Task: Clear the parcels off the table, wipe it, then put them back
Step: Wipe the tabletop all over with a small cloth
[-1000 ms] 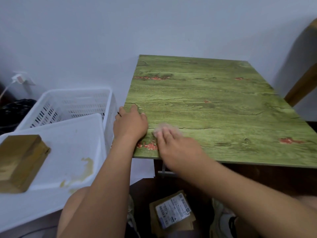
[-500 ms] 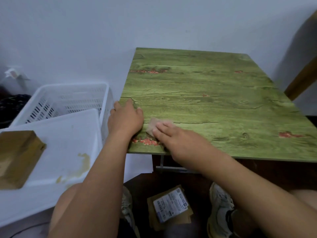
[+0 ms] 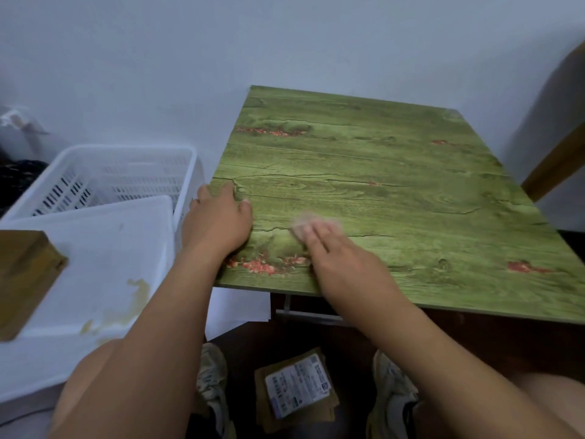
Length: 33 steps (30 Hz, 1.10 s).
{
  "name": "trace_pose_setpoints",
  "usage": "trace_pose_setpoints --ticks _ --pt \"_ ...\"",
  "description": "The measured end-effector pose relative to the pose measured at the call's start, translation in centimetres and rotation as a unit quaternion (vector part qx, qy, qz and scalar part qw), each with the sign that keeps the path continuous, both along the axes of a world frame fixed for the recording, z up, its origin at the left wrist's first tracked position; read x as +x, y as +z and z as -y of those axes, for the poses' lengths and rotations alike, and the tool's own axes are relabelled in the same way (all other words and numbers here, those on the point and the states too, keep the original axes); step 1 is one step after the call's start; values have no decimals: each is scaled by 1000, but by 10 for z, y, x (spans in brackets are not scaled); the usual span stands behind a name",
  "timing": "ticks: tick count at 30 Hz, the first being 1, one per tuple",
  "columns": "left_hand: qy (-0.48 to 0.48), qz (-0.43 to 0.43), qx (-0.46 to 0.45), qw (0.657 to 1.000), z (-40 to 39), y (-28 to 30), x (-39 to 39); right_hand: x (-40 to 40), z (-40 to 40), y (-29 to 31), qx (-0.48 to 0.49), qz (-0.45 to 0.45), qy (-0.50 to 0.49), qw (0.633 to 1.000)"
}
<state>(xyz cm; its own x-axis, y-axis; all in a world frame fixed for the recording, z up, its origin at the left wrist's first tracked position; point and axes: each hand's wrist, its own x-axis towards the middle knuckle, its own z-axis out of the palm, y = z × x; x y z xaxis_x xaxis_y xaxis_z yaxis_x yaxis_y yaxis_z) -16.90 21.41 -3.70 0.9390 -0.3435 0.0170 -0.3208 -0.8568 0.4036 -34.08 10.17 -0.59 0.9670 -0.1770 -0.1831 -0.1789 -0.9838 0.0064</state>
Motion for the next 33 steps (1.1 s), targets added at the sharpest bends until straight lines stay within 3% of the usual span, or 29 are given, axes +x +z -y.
trace_pose_setpoints --ticks 3,5,8,10,13,15,17,21,24,26,29,33 --pt "2 3 2 1000 0 0 -1 -17 -15 8 -69 -75 -60 993" --pt "6 4 5 1000 2 0 -2 -25 -36 8 -72 -104 -23 992" --pt "14 2 7 1000 3 0 -1 -15 -39 4 -31 3 42 999" --pt "14 -2 11 1000 3 0 -1 -8 -18 5 17 24 32 999" --pt "9 -1 22 1000 2 -1 -2 -12 2 19 -30 -37 -70 996" --pt "10 5 28 1000 1 -2 -3 -18 -10 22 -91 -89 -51 990" --pt "13 12 30 999 3 -2 -2 -20 -29 20 -87 -104 -1 991" --pt "-7 40 35 999 13 -2 -3 3 -4 8 -3 16 39 999" --pt "-37 52 39 997 20 -4 -7 7 16 10 -68 5 -57 996" --pt "-51 54 44 996 25 -5 -8 6 9 10 -108 -10 -32 994" --pt "-58 55 45 996 32 -6 -9 12 11 4 -30 35 23 999" --pt "-62 56 46 995 35 -6 -13 34 44 3 -12 68 -60 996"
